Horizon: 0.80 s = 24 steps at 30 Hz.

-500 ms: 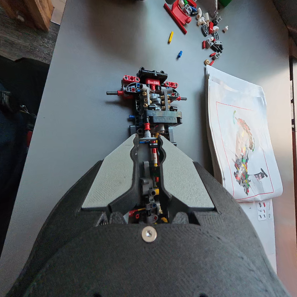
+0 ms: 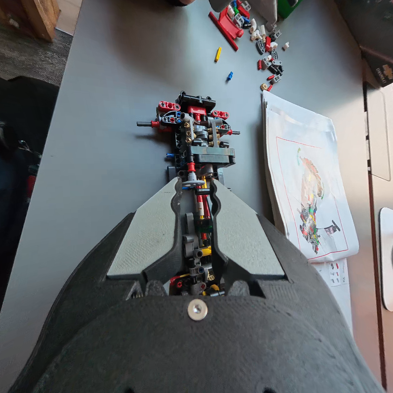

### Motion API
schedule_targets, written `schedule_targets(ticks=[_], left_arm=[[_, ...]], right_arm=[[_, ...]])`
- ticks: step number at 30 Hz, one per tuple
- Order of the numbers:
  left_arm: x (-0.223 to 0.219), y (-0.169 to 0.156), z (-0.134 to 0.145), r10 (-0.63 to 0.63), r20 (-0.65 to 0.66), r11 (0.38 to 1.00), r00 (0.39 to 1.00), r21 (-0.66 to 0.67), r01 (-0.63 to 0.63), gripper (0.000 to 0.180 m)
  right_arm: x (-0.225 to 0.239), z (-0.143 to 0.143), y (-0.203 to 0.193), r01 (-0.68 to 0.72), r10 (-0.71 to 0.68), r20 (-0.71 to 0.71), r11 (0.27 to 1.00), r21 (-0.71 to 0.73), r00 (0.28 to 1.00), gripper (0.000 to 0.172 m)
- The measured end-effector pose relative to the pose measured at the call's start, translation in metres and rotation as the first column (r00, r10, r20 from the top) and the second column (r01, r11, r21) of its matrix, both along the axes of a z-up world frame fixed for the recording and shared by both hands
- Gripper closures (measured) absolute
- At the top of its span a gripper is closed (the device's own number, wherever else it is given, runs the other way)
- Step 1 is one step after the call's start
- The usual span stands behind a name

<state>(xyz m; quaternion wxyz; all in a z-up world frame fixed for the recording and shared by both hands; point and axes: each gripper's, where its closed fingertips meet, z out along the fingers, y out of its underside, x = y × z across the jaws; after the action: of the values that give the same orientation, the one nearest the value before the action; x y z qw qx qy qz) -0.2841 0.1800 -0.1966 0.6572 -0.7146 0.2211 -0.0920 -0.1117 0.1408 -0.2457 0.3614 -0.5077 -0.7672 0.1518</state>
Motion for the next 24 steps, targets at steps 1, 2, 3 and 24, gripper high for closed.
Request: schedule_targets(ticks=[1,2,3,24], left_arm=[[0.000,0.000,0.000,0.000,0.000,1.000,1.000,0.000,0.000,0.154],[0.000,0.000,0.000,0.000,0.000,1.000,1.000,-0.001,0.000,0.154],[0.000,0.000,0.000,0.001,0.000,1.000,1.000,0.000,-0.001,0.154],[0.000,0.000,0.000,-0.004,0.008,1.000,1.000,-0.005,0.004,0.154]], right_arm=[[0.000,-0.001,-0.001,-0.004,0.004,0.000,1.000,0.015,1.000,0.154],[0.000,-0.001,-0.001,-0.006,0.006,0.001,1.000,0.029,1.000,0.154],[-0.001,-0.002,-0.001,-0.006,0.006,-0.002,0.999,0.032,1.000,0.154],[-0.003,0.002,0.002,-0.085,0.089,0.024,0.987,-0.135,0.996,0.146]])
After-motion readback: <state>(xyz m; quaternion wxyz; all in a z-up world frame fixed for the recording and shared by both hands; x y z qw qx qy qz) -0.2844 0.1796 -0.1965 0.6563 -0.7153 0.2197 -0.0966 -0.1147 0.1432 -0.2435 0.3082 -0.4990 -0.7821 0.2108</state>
